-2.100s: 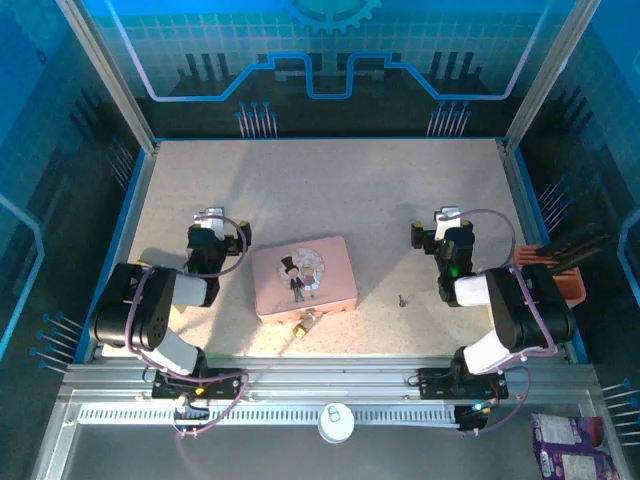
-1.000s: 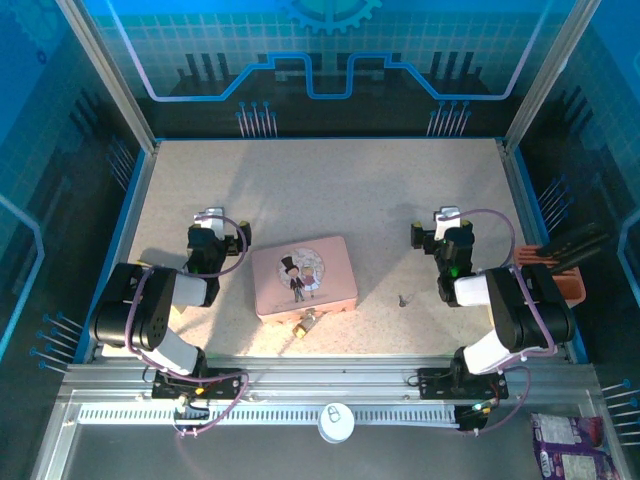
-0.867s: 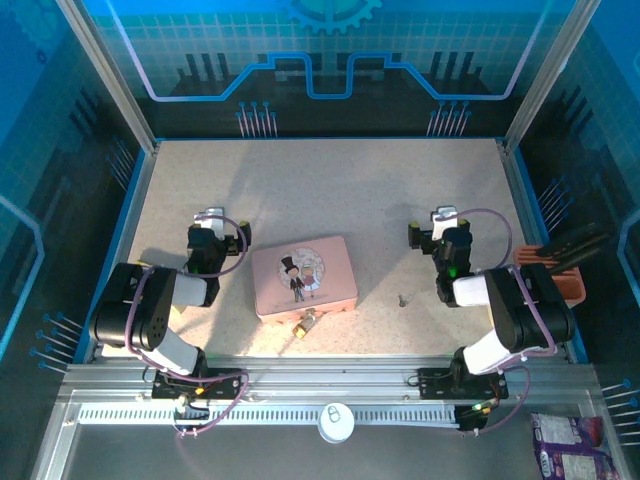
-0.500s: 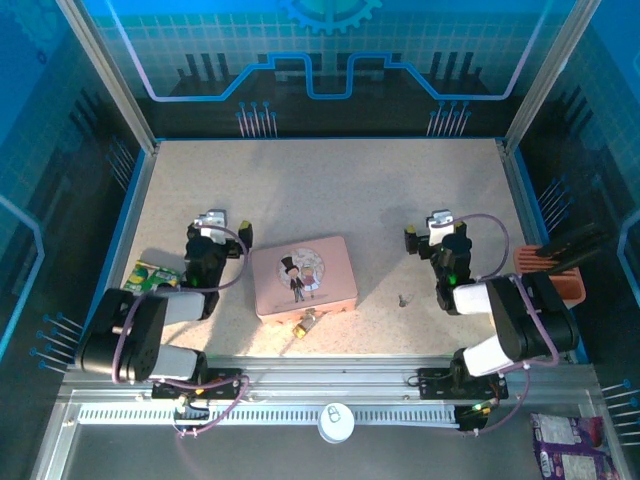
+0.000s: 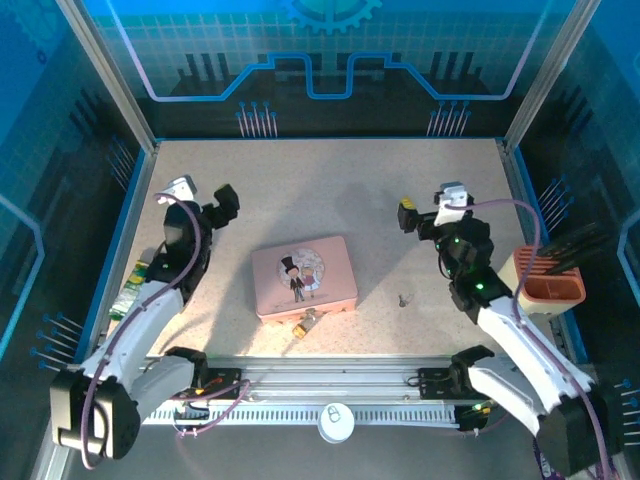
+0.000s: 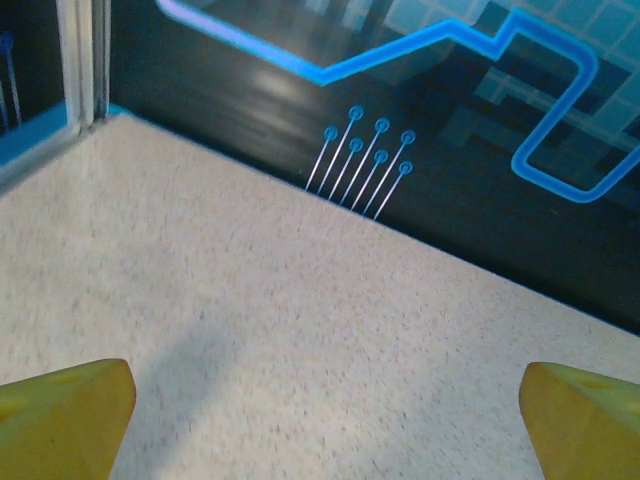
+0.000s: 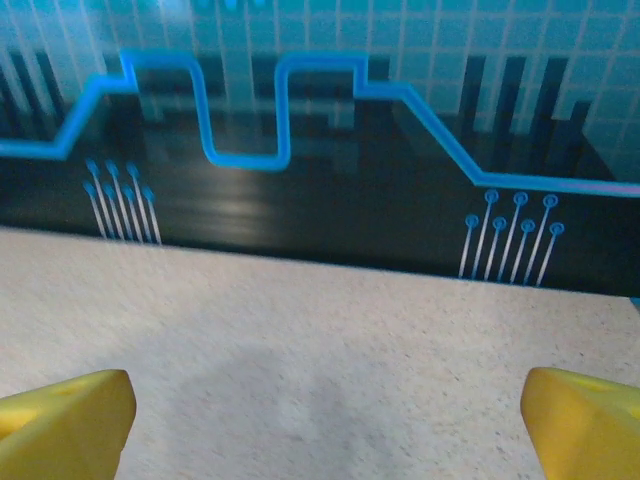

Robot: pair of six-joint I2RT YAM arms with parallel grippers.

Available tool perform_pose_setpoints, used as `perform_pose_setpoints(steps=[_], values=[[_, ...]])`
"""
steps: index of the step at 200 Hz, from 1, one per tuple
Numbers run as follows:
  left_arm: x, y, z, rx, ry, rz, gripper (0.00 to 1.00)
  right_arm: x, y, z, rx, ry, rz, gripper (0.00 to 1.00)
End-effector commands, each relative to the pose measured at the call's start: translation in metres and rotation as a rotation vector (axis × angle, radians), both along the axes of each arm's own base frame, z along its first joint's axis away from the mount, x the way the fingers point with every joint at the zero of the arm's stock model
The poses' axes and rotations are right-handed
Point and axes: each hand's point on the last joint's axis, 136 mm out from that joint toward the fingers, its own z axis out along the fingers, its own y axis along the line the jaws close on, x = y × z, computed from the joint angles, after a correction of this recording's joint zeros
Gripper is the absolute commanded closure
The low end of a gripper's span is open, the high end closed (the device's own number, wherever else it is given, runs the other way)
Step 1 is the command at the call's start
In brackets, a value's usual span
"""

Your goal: Unlock the padlock with the key

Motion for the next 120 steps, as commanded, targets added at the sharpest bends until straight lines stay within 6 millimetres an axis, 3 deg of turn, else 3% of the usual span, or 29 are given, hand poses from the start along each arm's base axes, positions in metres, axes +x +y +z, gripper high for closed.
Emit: perform_pose_setpoints(steps=[1, 12, 24, 43, 80, 120], values=[[-0.029, -0.004, -0.043, -0.156, 0.185, 0.009, 0.01, -0.032, -0.014, -0.047, 0.157, 0.298, -0.058, 0.01], [-0.032, -0.018, -0.046, -0.186, 0.196, -0.074, 0.01, -0.039, -0.015, -0.048, 0.216, 0.304, -0.041, 0.0], [-0.035, -0.03, -0.054, -0.218, 0.238, -0.133, 0.01, -0.048, 0.003, -0.049, 0.223, 0.317, 0.084, 0.0], [-0.042, -0.059, -0.068, -0.22, 0.331, -0.251, 0.01, -0.057, 0.013, -0.059, 0.217, 0.42, 0.116, 0.0], [-0.07, -0.113, -0.083, -0.115, 0.42, -0.409, 0.01, -0.081, 0.026, -0.105, 0.058, 0.699, 0.073, 0.0], [-0.094, -0.14, -0.088, -0.072, 0.423, -0.496, 0.01, -0.111, 0.03, -0.155, 0.012, 0.903, 0.025, 0.06]])
